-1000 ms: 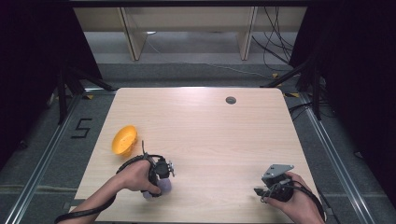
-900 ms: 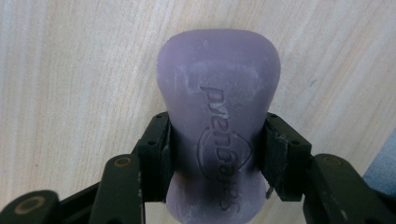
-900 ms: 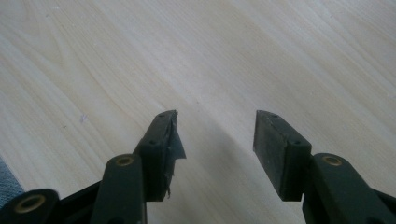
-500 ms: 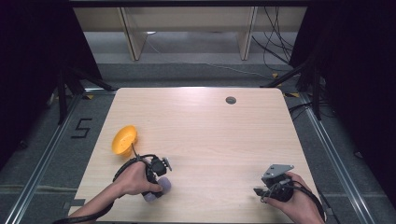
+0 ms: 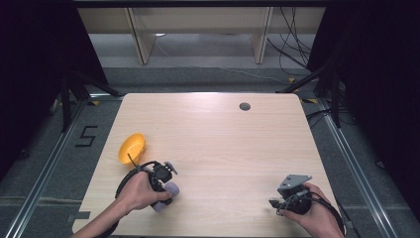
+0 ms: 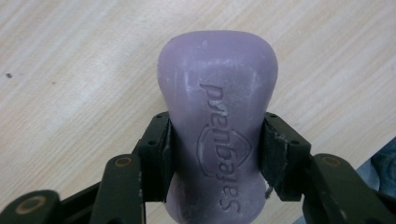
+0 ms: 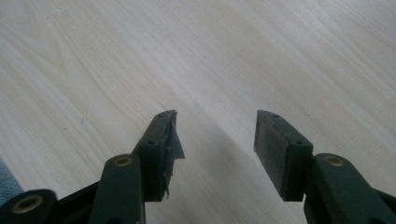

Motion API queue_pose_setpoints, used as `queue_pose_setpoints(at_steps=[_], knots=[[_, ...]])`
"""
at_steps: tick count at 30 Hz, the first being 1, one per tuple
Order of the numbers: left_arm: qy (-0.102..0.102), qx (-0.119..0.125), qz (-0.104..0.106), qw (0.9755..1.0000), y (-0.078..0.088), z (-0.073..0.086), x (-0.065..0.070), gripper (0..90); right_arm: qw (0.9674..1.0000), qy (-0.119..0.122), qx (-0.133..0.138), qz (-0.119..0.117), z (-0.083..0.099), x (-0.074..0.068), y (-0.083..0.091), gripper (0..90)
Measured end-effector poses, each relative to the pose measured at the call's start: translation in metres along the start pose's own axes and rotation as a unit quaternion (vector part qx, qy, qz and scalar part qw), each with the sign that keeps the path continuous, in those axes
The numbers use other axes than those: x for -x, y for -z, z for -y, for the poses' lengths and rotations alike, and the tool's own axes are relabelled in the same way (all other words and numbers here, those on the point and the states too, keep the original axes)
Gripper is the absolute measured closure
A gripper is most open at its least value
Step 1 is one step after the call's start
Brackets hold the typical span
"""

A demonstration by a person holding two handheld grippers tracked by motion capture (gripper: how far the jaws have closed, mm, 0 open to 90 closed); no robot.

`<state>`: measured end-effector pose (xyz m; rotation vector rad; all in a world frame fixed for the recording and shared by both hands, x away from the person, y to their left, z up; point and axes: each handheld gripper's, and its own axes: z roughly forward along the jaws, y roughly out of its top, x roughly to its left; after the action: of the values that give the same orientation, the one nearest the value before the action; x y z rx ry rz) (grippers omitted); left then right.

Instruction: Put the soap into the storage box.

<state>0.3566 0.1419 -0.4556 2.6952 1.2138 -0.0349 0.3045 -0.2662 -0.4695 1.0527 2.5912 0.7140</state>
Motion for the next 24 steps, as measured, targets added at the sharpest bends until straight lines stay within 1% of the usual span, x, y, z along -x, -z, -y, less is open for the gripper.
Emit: queue_pose_setpoints(at_steps=[1, 2, 3, 4, 5, 6, 7, 8, 10, 11, 12, 13, 14, 15, 16, 17, 18, 19, 20, 21, 22, 23, 24], knots=[[0.002, 0.001, 0.000, 1.0000, 0.001, 0.000, -0.001, 48.9, 1.0000, 0.000, 0.001, 0.001, 0.000, 0.000, 0.000, 49.2], [0.007, 0.004, -0.001, 1.0000, 0.002, 0.000, -0.001, 49.0, 0.9999, -0.002, 0.009, 0.005, 0.001, 0.000, -0.001, 49.1], [0.009, 0.005, -0.001, 0.9999, 0.004, -0.001, -0.002, 49.0, 0.9998, -0.013, 0.016, -0.001, 0.001, -0.001, -0.002, 49.1], [0.009, 0.005, -0.001, 0.9999, 0.004, -0.001, -0.002, 49.0, 0.9998, -0.013, 0.016, -0.001, 0.001, -0.001, -0.002, 49.1], [0.009, 0.010, -0.003, 0.9999, 0.004, 0.000, -0.002, 49.0, 0.9999, -0.013, -0.003, -0.002, 0.000, -0.001, 0.002, 49.0], [0.018, 0.016, -0.004, 0.9997, 0.006, -0.001, -0.003, 49.0, 0.9999, -0.016, -0.003, -0.002, 0.000, -0.001, 0.002, 49.0], [0.020, 0.017, -0.005, 0.9996, 0.008, -0.001, -0.004, 49.0, 1.0000, 0.001, 0.001, 0.001, 0.000, 0.001, 0.001, 49.0], [0.020, 0.017, -0.008, 0.9996, 0.009, -0.001, -0.004, 49.0, 0.9999, -0.008, 0.013, 0.008, 0.000, 0.000, 0.000, 48.9], [0.028, 0.022, -0.015, 0.9992, 0.016, -0.002, -0.009, 49.0, 0.9999, -0.008, 0.013, 0.008, 0.000, 0.000, 0.000, 48.9], [0.028, 0.022, -0.015, 0.9992, 0.016, -0.002, -0.009, 49.0, 0.9999, -0.008, 0.013, 0.008, 0.000, 0.000, 0.000, 48.9], [0.032, 0.027, -0.017, 0.9990, 0.016, -0.002, -0.010, 49.0, 0.9999, 0.000, 0.010, 0.006, 0.001, 0.001, 0.000, 48.9], [0.033, 0.029, -0.020, 0.9988, 0.019, -0.003, -0.012, 49.0, 0.9999, 0.002, 0.009, 0.006, 0.001, 0.001, 0.000, 48.8], [0.036, 0.035, -0.025, 0.9984, 0.022, -0.003, -0.014, 49.0, 0.9999, -0.008, 0.013, 0.008, 0.000, 0.000, 0.000, 48.8], [0.036, 0.035, -0.025, 0.9984, 0.022, -0.003, -0.014, 49.0, 0.9999, -0.008, 0.013, 0.008, 0.000, 0.000, 0.000, 48.8], [0.036, 0.034, -0.025, 0.9985, 0.024, -0.003, -0.016, 49.0, 0.9999, -0.013, 0.003, 0.002, 0.000, 0.001, 0.002, 48.8], [0.037, 0.040, -0.028, 0.9981, 0.025, -0.003, -0.017, 49.0, 0.9999, -0.013, 0.003, 0.002, 0.000, 0.001, 0.002, 48.8], [0.043, 0.038, -0.025, 0.9980, 0.027, -0.004, -0.019, 49.0, 0.9999, -0.013, 0.003, 0.002, 0.000, 0.001, 0.002, 48.7], [0.044, 0.042, -0.027, 0.9978, 0.028, -0.004, -0.021, 49.0, 0.9999, -0.013, 0.003, 0.002, 0.000, 0.001, 0.002, 48.7], [0.049, 0.046, -0.029, 0.9973, 0.029, -0.004, -0.021, 49.0, 0.9999, -0.013, 0.003, 0.002, 0.000, 0.001, 0.002, 48.7], [0.046, 0.041, -0.031, 0.9976, 0.031, -0.004, -0.023, 49.0, 1.0000, -0.005, 0.006, 0.003, 0.000, 0.001, 0.002, 48.7], [0.050, 0.046, -0.031, 0.9972, 0.031, -0.004, -0.024, 49.0, 1.0000, -0.005, 0.006, 0.003, 0.000, 0.001, 0.002, 48.7], [0.055, 0.047, -0.031, 0.9969, 0.032, -0.005, -0.025, 49.0, 0.9999, -0.008, 0.006, 0.003, 0.000, 0.001, 0.002, 48.7], [0.054, 0.046, -0.033, 0.9969, 0.033, -0.005, -0.027, 49.0, 0.9999, -0.008, 0.006, 0.002, 0.000, 0.001, 0.002, 48.5]])
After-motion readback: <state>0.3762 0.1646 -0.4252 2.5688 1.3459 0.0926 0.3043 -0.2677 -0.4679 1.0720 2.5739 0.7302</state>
